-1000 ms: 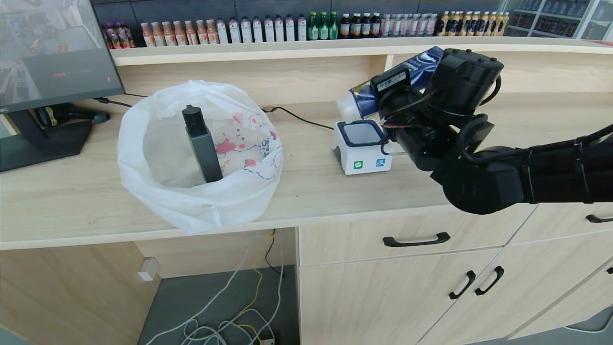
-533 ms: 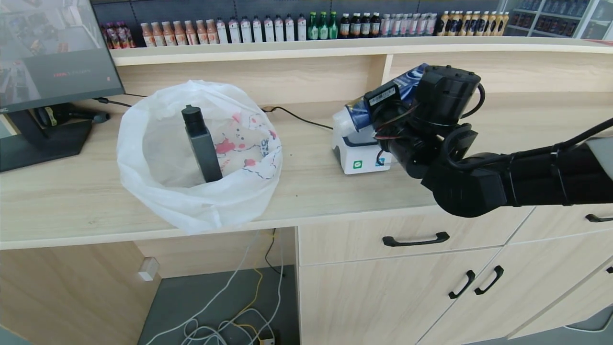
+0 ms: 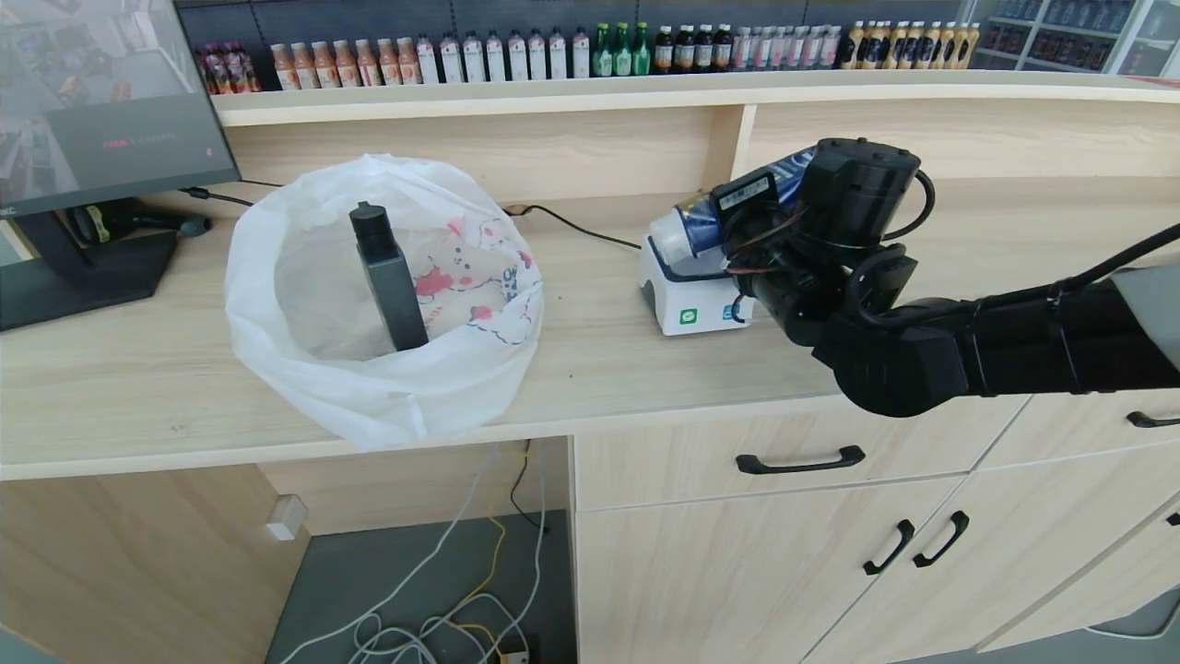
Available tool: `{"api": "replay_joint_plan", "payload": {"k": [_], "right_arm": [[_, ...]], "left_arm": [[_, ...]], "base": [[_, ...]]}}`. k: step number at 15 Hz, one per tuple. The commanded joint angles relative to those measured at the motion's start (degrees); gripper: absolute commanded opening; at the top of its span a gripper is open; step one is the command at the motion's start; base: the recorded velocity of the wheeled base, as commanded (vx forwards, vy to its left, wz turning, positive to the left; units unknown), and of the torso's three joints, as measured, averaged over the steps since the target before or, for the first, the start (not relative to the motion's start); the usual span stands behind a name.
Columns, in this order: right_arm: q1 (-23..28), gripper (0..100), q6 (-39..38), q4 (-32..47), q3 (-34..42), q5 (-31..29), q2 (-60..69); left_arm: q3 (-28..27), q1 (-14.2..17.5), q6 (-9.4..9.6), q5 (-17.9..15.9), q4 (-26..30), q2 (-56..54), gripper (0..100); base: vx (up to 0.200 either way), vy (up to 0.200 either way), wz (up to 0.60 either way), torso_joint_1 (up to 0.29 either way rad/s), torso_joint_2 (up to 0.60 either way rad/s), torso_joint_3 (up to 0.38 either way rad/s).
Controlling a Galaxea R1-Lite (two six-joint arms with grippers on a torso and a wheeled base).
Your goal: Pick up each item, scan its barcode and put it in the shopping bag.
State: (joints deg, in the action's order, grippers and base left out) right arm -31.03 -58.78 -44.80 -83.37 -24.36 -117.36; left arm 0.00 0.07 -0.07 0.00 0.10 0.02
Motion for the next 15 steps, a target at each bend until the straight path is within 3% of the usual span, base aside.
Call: {"api": "replay_joint_plan", "payload": {"k": [1, 15], "right_arm": [[0.18, 0, -0.02, 0.06, -0.12, 0.1, -0.15], [1.85, 0, -5.82, -0.02, 0.23, -1.92, -1.12]], "left_arm": [[0.0, 0.01, -0.01, 0.0, -0.01, -0.02, 100], [0.0, 0.01, -0.01, 0.0, -0.01, -0.02, 100]], "base": [[0.0, 0.0, 0.0, 0.0, 0.0, 0.0], [0.0, 0.0, 0.0, 0.0, 0.0, 0.0]]}}
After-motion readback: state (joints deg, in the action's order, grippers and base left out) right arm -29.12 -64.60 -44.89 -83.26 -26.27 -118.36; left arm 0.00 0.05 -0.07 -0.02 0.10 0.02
